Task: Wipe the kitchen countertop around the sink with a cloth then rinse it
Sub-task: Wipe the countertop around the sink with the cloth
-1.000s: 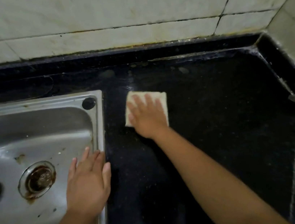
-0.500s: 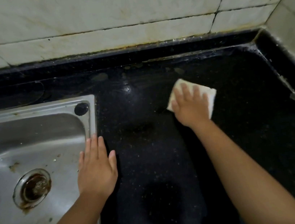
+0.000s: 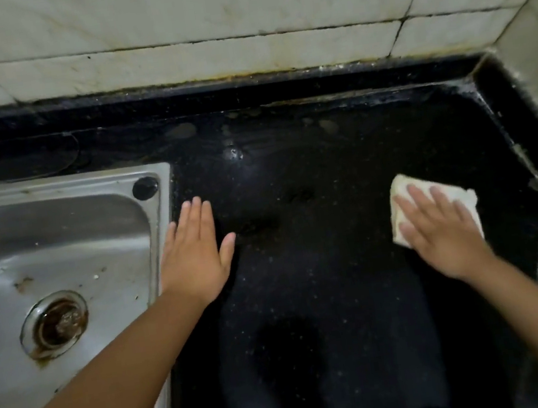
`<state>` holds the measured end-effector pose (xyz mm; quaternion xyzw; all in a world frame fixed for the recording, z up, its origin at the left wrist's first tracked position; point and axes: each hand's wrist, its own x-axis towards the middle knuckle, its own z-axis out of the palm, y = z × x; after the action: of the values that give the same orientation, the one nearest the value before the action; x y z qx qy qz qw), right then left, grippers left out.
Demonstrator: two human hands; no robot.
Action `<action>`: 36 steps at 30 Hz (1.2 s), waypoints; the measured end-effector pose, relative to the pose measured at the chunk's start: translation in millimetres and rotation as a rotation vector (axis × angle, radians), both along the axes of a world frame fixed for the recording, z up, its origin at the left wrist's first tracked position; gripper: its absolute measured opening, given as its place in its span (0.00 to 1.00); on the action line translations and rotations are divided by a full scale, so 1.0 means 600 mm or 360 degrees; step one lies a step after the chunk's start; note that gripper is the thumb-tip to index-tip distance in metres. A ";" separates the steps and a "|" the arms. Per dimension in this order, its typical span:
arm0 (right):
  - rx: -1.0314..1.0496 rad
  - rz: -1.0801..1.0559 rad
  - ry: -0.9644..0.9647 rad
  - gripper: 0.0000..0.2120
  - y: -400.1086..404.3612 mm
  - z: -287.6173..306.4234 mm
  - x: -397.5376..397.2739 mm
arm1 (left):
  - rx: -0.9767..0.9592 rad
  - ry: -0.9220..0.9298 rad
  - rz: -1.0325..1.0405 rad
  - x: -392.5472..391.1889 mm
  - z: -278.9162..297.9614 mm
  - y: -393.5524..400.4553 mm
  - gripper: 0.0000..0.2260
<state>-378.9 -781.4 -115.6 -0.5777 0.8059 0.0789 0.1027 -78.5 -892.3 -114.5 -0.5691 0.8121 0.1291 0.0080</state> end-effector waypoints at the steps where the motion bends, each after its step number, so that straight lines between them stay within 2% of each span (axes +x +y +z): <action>1: 0.0033 -0.0223 -0.0107 0.23 -0.028 0.003 -0.023 | 0.0014 0.0020 -0.0011 -0.017 -0.002 -0.009 0.27; 2: 0.0065 -0.0397 -0.0169 0.24 -0.058 0.006 -0.038 | 0.0016 0.0035 -0.0019 -0.031 -0.005 -0.017 0.27; 5: 0.0002 -0.0606 -0.0189 0.24 -0.150 0.005 -0.047 | 0.0016 -0.0003 -0.0041 -0.055 -0.023 -0.024 0.27; 9: -0.0032 -0.0639 -0.0254 0.24 -0.252 0.004 -0.021 | -0.0046 0.0011 -0.0051 -0.055 -0.038 -0.026 0.29; 12: -0.0027 -0.0384 -0.0281 0.25 -0.316 -0.002 0.030 | -0.0068 0.0053 -0.0043 -0.055 -0.039 -0.026 0.38; 17: 0.0057 0.0041 -0.0307 0.24 -0.359 -0.005 0.093 | -0.0050 0.0048 -0.0039 -0.056 -0.038 -0.027 0.40; 21: 0.0107 0.0501 -0.0359 0.23 -0.321 -0.002 0.141 | -0.0063 0.0066 -0.0039 -0.057 -0.038 -0.027 0.40; 24: 0.0140 0.0857 -0.0347 0.23 -0.244 -0.001 0.156 | -0.0078 0.0073 -0.0037 -0.058 -0.040 -0.026 0.41; 26: 0.0185 0.1012 -0.0357 0.29 -0.173 0.000 0.124 | -0.0077 0.0092 -0.0029 -0.057 -0.040 -0.026 0.41; 28: 0.0294 0.0883 -0.0311 0.45 -0.118 0.006 0.063 | -0.0080 0.0135 -0.0021 -0.056 -0.039 -0.025 0.40; 29: 0.0306 0.0735 -0.0242 0.47 -0.106 0.007 0.029 | -0.0082 0.0140 -0.0023 -0.056 -0.039 -0.025 0.40; 30: 0.0291 0.0555 -0.0197 0.46 -0.106 0.009 -0.001 | -0.0088 0.0143 -0.0024 -0.055 -0.039 -0.025 0.40; 33: 0.0169 0.0039 -0.0218 0.26 -0.165 0.018 -0.043 | -0.0109 0.0173 -0.0019 -0.055 -0.040 -0.026 0.40; 36: 0.0090 -0.0002 -0.0218 0.24 -0.256 0.010 -0.003 | -0.0118 0.0206 -0.0017 -0.056 -0.040 -0.026 0.40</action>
<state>-381.0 -935.3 -109.8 -0.5781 0.7948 0.0618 0.1739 -112.1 -907.7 -138.5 -0.5551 0.8181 0.1355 -0.0649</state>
